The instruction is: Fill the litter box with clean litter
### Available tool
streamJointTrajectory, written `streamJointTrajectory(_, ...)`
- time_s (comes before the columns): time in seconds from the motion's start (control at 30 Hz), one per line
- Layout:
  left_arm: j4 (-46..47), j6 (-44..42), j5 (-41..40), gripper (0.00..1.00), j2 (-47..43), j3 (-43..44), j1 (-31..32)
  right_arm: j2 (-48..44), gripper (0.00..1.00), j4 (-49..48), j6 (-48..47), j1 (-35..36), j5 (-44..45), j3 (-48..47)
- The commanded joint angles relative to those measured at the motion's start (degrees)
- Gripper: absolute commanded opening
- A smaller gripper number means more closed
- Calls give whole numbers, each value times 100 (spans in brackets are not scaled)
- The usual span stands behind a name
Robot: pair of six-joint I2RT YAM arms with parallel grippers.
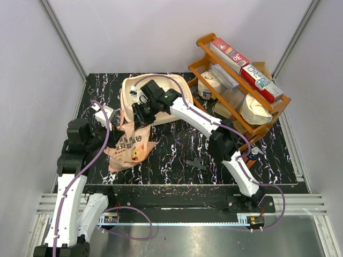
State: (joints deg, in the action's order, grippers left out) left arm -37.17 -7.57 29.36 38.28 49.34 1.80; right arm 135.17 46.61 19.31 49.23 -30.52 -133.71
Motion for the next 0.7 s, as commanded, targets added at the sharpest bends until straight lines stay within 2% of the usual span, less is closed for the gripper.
streamJointTrajectory(0.0, 501, -112, 272, 2, -93, 146, 13, 194, 0, -609, 776, 210, -1376, -50)
streamJointTrajectory(0.23, 9, -850, 61, 2, -84, 374, 13, 237, 0, -1478, 1557, -361, -2684, 265)
streamJointTrajectory(0.53, -677, -1650, -194, 2, -75, 673, 4, 36, 0, -2858, 3341, -1231, -4109, 1284)
streamJointTrajectory(0.67, -809, -1879, -282, 2, -110, 656, 13, -184, 0, -3674, 3982, -1451, -4348, 1707)
